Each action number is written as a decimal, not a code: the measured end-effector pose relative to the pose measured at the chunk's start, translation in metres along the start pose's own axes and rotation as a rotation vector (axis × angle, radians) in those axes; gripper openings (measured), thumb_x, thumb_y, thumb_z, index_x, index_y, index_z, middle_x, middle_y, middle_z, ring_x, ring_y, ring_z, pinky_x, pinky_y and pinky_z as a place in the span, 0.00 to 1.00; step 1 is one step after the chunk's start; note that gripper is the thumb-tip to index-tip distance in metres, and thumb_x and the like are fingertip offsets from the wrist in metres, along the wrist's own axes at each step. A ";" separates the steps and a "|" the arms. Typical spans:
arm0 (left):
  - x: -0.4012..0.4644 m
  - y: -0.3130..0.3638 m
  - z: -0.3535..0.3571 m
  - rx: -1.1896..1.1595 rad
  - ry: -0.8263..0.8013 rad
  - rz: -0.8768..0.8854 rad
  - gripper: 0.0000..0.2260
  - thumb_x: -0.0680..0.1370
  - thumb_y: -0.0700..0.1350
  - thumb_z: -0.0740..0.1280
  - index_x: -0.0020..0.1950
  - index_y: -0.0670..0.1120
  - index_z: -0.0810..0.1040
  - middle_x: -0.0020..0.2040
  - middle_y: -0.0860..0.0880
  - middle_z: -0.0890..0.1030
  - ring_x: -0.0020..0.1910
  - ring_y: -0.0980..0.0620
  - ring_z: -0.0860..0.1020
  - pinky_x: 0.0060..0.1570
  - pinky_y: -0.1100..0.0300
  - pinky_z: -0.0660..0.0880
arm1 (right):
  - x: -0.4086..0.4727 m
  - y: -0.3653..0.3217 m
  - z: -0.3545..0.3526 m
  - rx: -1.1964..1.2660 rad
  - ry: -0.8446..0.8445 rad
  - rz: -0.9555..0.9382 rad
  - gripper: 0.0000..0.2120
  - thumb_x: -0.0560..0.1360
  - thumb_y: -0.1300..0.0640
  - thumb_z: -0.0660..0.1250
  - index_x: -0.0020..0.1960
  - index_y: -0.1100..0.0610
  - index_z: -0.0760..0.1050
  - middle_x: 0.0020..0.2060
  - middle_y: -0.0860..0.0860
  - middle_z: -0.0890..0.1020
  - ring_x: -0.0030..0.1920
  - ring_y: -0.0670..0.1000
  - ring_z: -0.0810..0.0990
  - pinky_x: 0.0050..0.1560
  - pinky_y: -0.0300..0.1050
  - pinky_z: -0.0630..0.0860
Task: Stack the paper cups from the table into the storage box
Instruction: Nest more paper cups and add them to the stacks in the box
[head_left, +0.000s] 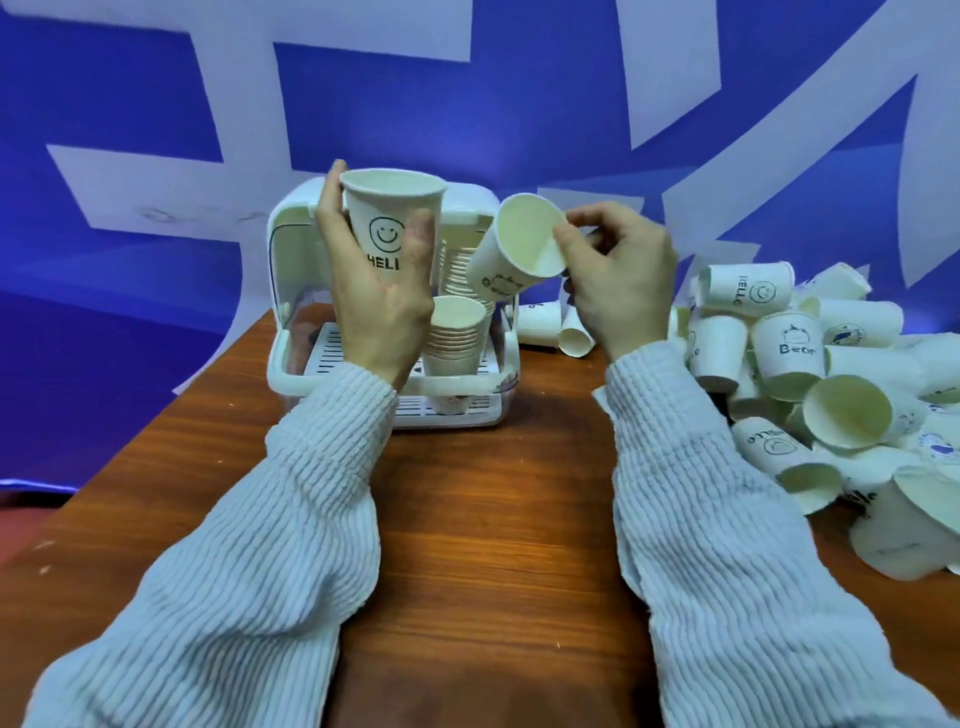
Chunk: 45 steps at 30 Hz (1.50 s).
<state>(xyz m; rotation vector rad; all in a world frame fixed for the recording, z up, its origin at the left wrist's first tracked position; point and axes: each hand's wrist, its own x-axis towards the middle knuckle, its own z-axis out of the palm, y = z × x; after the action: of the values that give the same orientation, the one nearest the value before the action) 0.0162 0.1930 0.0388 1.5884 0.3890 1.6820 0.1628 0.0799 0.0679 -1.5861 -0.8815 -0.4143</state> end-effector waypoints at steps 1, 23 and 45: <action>0.002 0.000 -0.002 -0.014 0.032 0.008 0.33 0.82 0.53 0.66 0.80 0.40 0.56 0.75 0.46 0.66 0.70 0.62 0.70 0.66 0.68 0.69 | 0.001 -0.003 0.010 -0.031 -0.039 -0.008 0.06 0.75 0.46 0.70 0.44 0.47 0.83 0.29 0.46 0.80 0.35 0.53 0.83 0.42 0.55 0.81; 0.003 -0.040 -0.007 0.312 -0.268 -0.007 0.32 0.74 0.54 0.74 0.73 0.47 0.67 0.66 0.50 0.75 0.64 0.52 0.76 0.63 0.56 0.75 | -0.026 0.027 0.075 -0.051 -0.488 0.230 0.10 0.82 0.53 0.62 0.44 0.49 0.78 0.36 0.43 0.80 0.43 0.52 0.80 0.46 0.46 0.72; -0.014 -0.059 -0.008 0.840 -0.547 0.091 0.32 0.79 0.71 0.48 0.75 0.55 0.71 0.74 0.52 0.72 0.74 0.51 0.67 0.75 0.43 0.58 | -0.010 0.139 0.058 -0.621 -0.179 0.054 0.12 0.78 0.59 0.65 0.60 0.52 0.78 0.50 0.56 0.84 0.58 0.60 0.78 0.67 0.54 0.68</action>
<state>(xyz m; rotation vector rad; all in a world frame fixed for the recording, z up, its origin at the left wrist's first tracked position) 0.0264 0.2238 -0.0129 2.6101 0.8017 1.0974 0.2456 0.1325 -0.0464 -2.2400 -0.8897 -0.5471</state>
